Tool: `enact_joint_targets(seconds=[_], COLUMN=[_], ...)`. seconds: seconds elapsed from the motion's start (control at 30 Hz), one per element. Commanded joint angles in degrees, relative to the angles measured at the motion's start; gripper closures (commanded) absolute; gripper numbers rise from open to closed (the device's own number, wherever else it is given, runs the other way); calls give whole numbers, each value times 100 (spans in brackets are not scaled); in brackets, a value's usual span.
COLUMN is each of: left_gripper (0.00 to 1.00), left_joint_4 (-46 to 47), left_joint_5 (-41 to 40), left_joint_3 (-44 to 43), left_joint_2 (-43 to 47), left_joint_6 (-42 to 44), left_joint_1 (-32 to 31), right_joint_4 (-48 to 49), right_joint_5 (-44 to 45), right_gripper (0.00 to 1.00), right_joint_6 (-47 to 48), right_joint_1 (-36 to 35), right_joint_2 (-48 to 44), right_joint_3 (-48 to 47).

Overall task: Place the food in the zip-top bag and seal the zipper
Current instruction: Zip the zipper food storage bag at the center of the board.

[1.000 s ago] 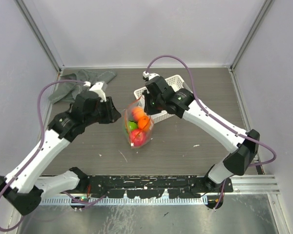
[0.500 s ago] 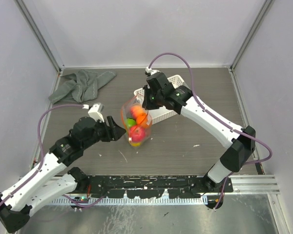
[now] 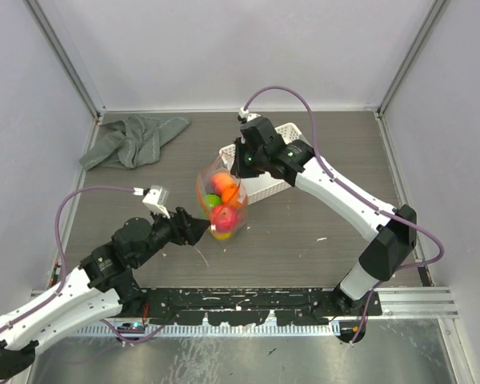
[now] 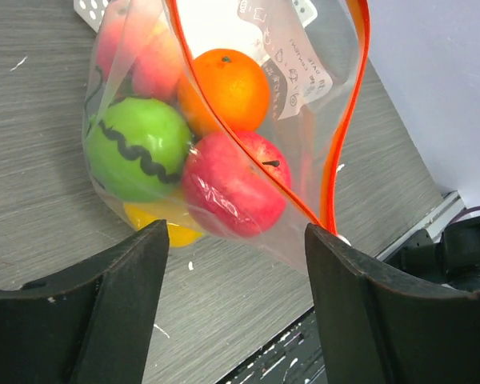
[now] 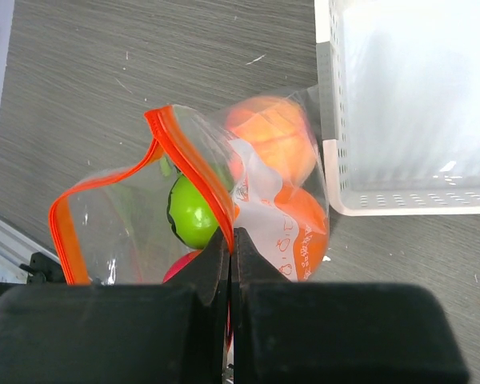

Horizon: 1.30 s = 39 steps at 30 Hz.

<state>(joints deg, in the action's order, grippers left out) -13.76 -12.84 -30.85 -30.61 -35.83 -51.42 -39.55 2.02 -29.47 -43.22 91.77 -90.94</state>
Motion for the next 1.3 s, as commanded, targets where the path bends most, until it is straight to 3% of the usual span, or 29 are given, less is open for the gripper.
enact_joint_targets(seconds=[0.0, 0.17, 0.43, 0.63, 1.0, 1.27], left_gripper=[29, 28, 27, 25, 25, 26], left_joint_4=[809, 1205, 1515, 1927, 2599, 2602], left_joint_5=[-222, -209, -775, -506, -980, -1463], left_joint_3=[221, 321, 720, 719, 804, 661], left_joint_2=[350, 114, 876, 189, -271, -762], left_joint_6=[178, 238, 754, 789, 1256, 1393], left_joint_1=[-102, -449, -664, -749, -1146, -1366], right_joint_4=[516, 615, 723, 824, 928, 966], right_joint_5=[-53, -45, -109, -225, -352, -476], right_gripper=[100, 100, 99, 99, 99, 99], right_joint_6=[-123, -163, -199, -278, -364, -386], right_joint_1=[59, 103, 211, 246, 344, 370], right_joint_2=[-50, 44, 169, 312, 496, 632], right_joint_3=[-23, 14, 76, 9, -3, -37])
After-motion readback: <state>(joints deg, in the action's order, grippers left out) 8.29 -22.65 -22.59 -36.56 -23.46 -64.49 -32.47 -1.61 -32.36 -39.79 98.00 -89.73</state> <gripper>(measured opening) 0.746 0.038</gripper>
